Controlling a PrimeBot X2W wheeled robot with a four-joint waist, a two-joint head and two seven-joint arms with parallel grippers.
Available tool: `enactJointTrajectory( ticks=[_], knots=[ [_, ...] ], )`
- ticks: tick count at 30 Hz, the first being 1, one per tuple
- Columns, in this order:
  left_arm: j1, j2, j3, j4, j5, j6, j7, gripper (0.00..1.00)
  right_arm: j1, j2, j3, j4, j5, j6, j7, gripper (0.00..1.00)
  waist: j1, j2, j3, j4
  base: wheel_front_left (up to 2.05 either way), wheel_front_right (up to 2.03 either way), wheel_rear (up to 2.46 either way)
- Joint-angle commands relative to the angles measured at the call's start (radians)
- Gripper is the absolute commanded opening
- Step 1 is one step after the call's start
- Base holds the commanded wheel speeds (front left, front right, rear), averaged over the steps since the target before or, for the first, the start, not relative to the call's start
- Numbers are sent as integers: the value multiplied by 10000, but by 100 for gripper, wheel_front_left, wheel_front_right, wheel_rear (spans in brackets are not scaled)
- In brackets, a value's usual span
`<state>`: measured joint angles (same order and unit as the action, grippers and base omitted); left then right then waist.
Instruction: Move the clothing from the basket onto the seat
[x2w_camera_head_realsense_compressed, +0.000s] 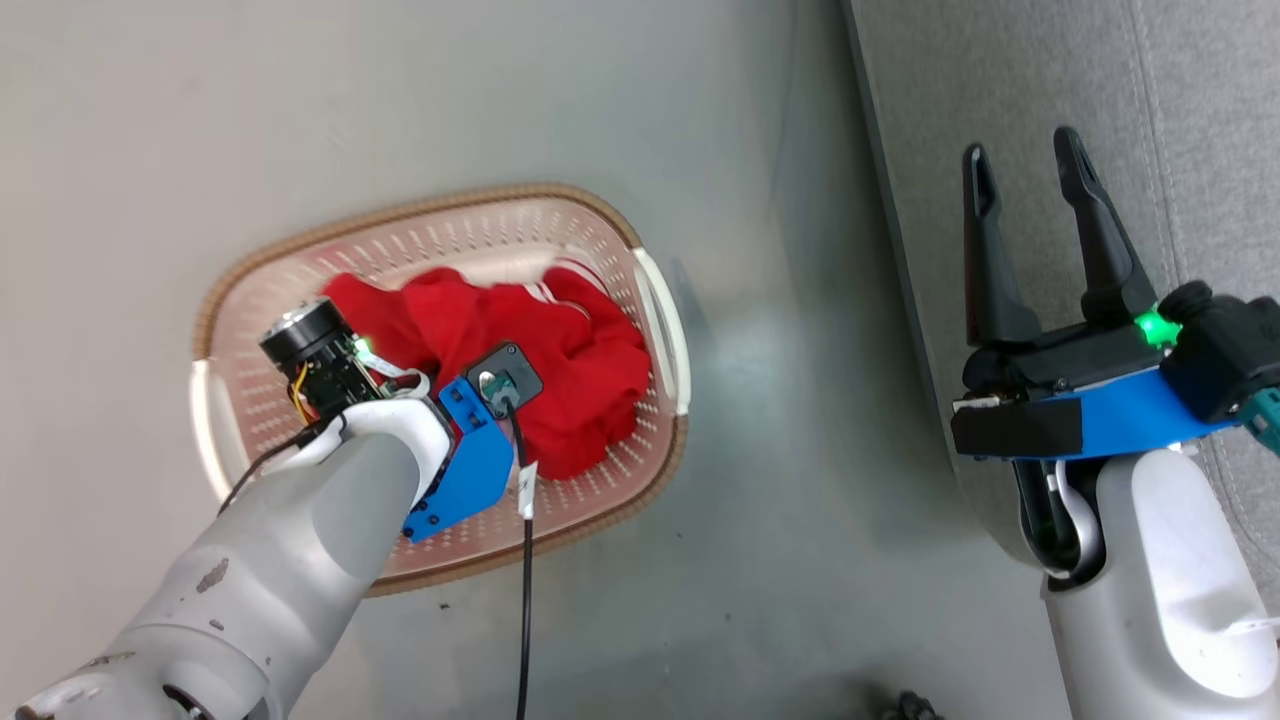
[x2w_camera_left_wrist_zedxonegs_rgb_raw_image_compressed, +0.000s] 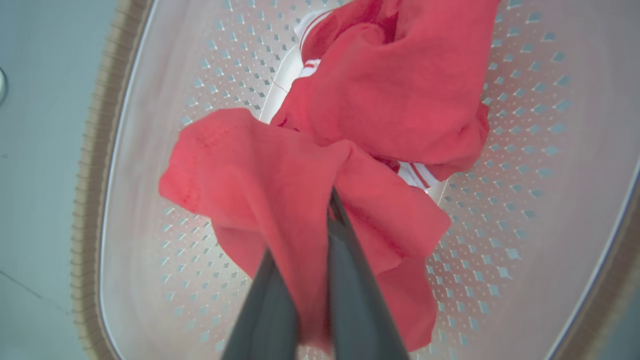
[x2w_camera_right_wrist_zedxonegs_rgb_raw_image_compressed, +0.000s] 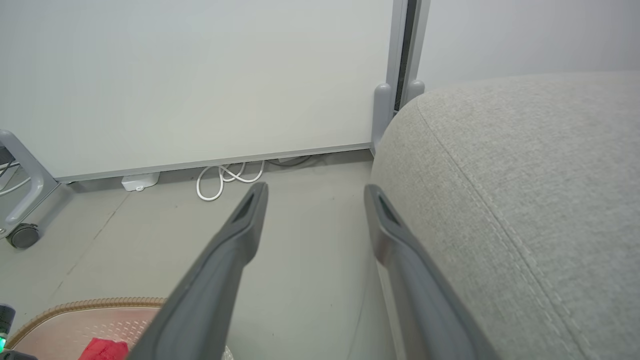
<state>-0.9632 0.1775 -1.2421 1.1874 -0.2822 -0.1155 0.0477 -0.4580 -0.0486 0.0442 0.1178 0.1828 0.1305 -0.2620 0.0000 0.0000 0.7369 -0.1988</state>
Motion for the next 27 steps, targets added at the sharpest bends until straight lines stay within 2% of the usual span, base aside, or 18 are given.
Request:
enactJointTrajectory(
  ticks=[1,14,21,27],
  knots=[
    [98,18,66,20,-65,47,-188,0,140,-32,-38,29,-38,4,-44,100,0,0,-492,344,0,0,0],
    [579,-490,694,176,-988,4,-2773,0,971,-33,-291,365,-529,4,-45,100,0,0,-2442,1102,0,0,0],
    [740,-719,1136,-232,-1460,-72,-3134,0,1435,-32,-388,513,-669,4,-45,100,0,0,-3470,1379,0,0,0],
    [939,-466,1914,-1762,-1610,73,-3138,0,1872,-32,-452,641,-732,4,-45,100,0,0,-4289,1527,0,0,0]
  ],
)
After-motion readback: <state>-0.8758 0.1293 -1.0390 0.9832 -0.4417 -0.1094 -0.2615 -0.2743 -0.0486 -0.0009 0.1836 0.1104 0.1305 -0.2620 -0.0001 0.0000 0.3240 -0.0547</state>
